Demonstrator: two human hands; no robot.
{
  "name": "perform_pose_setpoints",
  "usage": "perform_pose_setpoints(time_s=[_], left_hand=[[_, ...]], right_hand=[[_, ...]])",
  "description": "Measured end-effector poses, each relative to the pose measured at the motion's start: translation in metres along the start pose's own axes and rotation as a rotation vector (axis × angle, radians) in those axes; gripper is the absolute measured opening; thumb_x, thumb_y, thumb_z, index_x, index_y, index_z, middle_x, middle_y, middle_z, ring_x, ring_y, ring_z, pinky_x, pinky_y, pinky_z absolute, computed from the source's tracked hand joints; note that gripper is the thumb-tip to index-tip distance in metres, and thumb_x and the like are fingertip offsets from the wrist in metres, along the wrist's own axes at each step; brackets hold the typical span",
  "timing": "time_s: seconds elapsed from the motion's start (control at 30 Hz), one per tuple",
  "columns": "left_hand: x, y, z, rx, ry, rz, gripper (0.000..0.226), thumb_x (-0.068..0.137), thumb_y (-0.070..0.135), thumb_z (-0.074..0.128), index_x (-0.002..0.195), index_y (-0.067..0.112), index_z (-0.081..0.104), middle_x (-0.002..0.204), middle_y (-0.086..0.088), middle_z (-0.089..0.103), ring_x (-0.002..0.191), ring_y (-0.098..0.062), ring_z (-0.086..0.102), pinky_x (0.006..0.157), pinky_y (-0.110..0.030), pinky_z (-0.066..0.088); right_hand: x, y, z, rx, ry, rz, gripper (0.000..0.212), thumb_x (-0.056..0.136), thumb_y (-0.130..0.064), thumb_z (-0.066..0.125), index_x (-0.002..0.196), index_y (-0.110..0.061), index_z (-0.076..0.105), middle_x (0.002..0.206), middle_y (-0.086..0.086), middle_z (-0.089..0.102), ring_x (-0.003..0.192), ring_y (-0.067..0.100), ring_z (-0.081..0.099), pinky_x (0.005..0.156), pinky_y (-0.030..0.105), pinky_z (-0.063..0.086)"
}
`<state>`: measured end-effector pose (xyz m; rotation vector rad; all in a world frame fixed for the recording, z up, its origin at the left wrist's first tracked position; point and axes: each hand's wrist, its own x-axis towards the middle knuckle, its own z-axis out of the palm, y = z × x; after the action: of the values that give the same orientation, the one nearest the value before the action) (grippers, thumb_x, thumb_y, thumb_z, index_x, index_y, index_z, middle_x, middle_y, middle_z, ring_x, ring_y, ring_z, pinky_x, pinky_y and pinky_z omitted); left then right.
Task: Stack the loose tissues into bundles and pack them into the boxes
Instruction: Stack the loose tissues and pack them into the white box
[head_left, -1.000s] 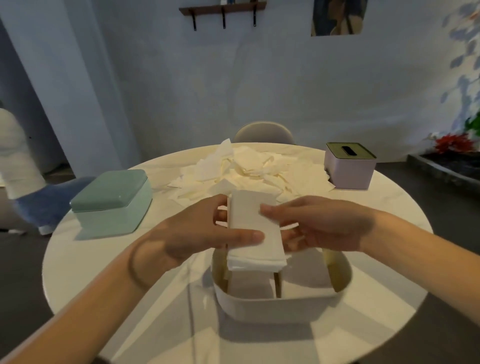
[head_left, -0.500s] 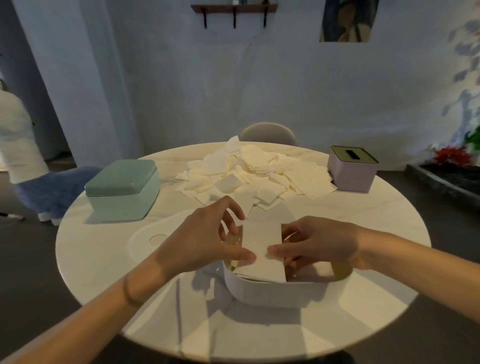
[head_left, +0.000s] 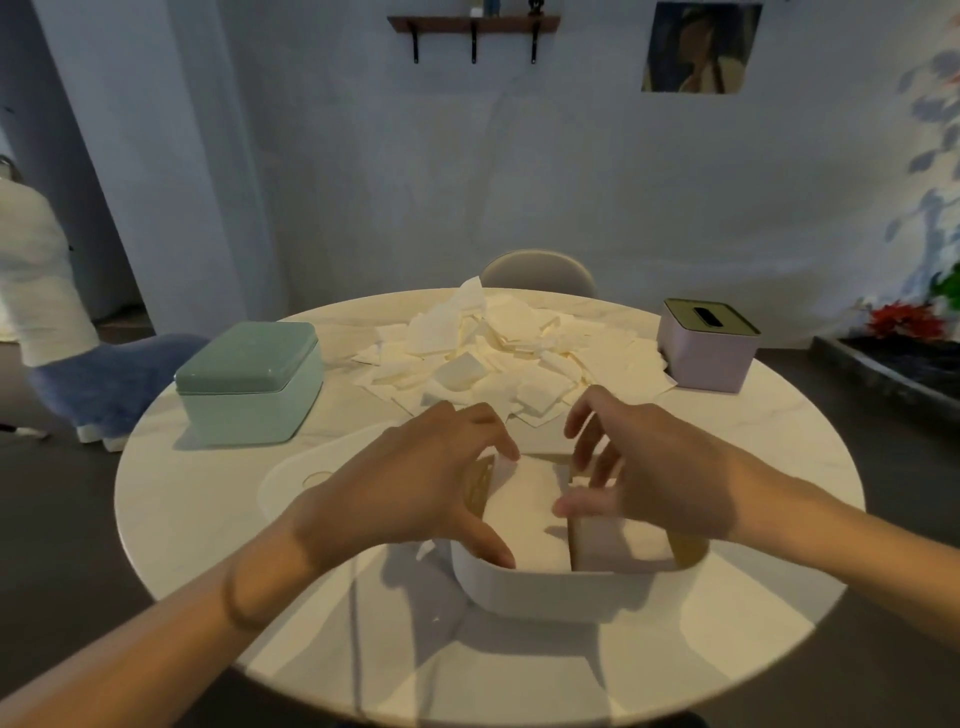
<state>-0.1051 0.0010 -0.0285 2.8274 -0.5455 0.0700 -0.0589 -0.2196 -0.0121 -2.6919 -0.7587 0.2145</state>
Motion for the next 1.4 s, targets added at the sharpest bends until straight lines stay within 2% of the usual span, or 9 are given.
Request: perform_pose_setpoints(time_s=[0.17, 0.3, 0.47, 0.63, 0.77, 0.9, 1.03, 1.27, 1.4], left_hand=[[0.006, 0.002, 0.005, 0.143, -0.041, 0.015, 0.078, 0.068, 0.070, 0.081, 0.136, 0.039, 0.058, 0.132, 0.025, 0.054, 0.109, -0.004, 0.042, 0.087, -0.022, 0.048], [0.013, -0.007, -0.005, -0.067, -0.038, -0.051, 0.059, 0.070, 0.062, 0.084, 0.121, 0.040, 0.065, 0.116, 0.030, 0.059, 0.099, 0.004, 0.050, 0.073, -0.009, 0.040], [0.044, -0.041, 0.003, -0.263, 0.182, -0.180, 0.024, 0.084, 0.045, 0.081, 0.101, 0.033, 0.070, 0.097, 0.020, 0.070, 0.082, -0.002, 0.063, 0.066, -0.006, 0.044], [0.092, -0.070, 0.041, -0.307, 0.247, -0.298, 0.029, 0.083, 0.043, 0.083, 0.102, 0.027, 0.069, 0.093, 0.015, 0.068, 0.080, -0.004, 0.065, 0.077, -0.020, 0.055], [0.133, -0.081, 0.068, -0.173, 0.319, -0.356, 0.054, 0.078, 0.054, 0.083, 0.119, 0.025, 0.061, 0.116, 0.005, 0.064, 0.096, -0.009, 0.060, 0.085, -0.029, 0.055], [0.162, -0.083, 0.086, 0.020, 0.330, -0.376, 0.061, 0.090, 0.052, 0.070, 0.136, 0.019, 0.049, 0.137, -0.002, 0.051, 0.122, -0.022, 0.049, 0.092, -0.032, 0.046], [0.179, -0.087, 0.094, 0.145, 0.392, -0.405, 0.043, 0.098, 0.036, 0.061, 0.136, 0.019, 0.049, 0.136, -0.004, 0.055, 0.123, -0.025, 0.050, 0.095, -0.037, 0.047], [0.163, -0.100, 0.083, -0.180, 0.538, -0.395, 0.020, 0.099, 0.025, 0.065, 0.113, 0.021, 0.051, 0.108, 0.003, 0.062, 0.089, -0.013, 0.059, 0.074, -0.027, 0.052], [0.158, -0.107, 0.060, -0.360, 0.439, -0.472, 0.050, 0.087, 0.018, 0.080, 0.117, 0.022, 0.040, 0.107, 0.007, 0.052, 0.087, -0.009, 0.053, 0.067, -0.020, 0.048]], right_hand=[[-0.006, 0.006, 0.018, -0.166, -0.004, -0.170, 0.069, 0.067, -0.072, 0.078, 0.124, -0.041, 0.054, 0.116, -0.023, 0.058, 0.099, 0.004, 0.058, 0.090, 0.027, 0.052], [0.010, 0.014, 0.003, 0.015, 0.002, -0.167, 0.055, 0.065, -0.073, 0.073, 0.107, -0.039, 0.068, 0.102, -0.025, 0.068, 0.089, 0.002, 0.066, 0.082, 0.023, 0.057], [0.076, 0.050, -0.006, 0.034, 0.186, -0.230, 0.028, 0.086, -0.043, 0.074, 0.106, -0.023, 0.074, 0.097, -0.012, 0.073, 0.083, 0.006, 0.069, 0.081, 0.025, 0.060], [0.152, 0.080, 0.016, -0.120, 0.163, -0.192, 0.059, 0.084, -0.042, 0.080, 0.134, -0.019, 0.058, 0.132, -0.002, 0.063, 0.111, 0.016, 0.061, 0.097, 0.028, 0.053], [0.196, 0.085, 0.039, -0.238, 0.171, -0.186, 0.078, 0.082, -0.053, 0.077, 0.147, -0.027, 0.043, 0.148, -0.004, 0.051, 0.128, 0.022, 0.053, 0.107, 0.034, 0.045], [0.224, 0.088, 0.047, -0.249, 0.199, -0.212, 0.062, 0.084, -0.049, 0.074, 0.139, -0.031, 0.052, 0.142, -0.007, 0.056, 0.126, 0.020, 0.053, 0.105, 0.037, 0.046], [0.233, 0.092, 0.056, -0.328, 0.325, -0.281, 0.042, 0.090, -0.047, 0.066, 0.131, -0.039, 0.063, 0.134, -0.011, 0.065, 0.120, 0.018, 0.058, 0.097, 0.038, 0.051], [0.226, 0.114, 0.052, -0.109, 0.397, -0.447, 0.030, 0.103, -0.031, 0.056, 0.130, -0.034, 0.069, 0.134, -0.009, 0.067, 0.122, 0.015, 0.059, 0.105, 0.033, 0.048], [0.217, 0.120, 0.049, 0.117, 0.503, -0.412, 0.029, 0.103, -0.023, 0.059, 0.130, -0.026, 0.069, 0.134, -0.008, 0.065, 0.121, 0.013, 0.058, 0.105, 0.020, 0.039]])
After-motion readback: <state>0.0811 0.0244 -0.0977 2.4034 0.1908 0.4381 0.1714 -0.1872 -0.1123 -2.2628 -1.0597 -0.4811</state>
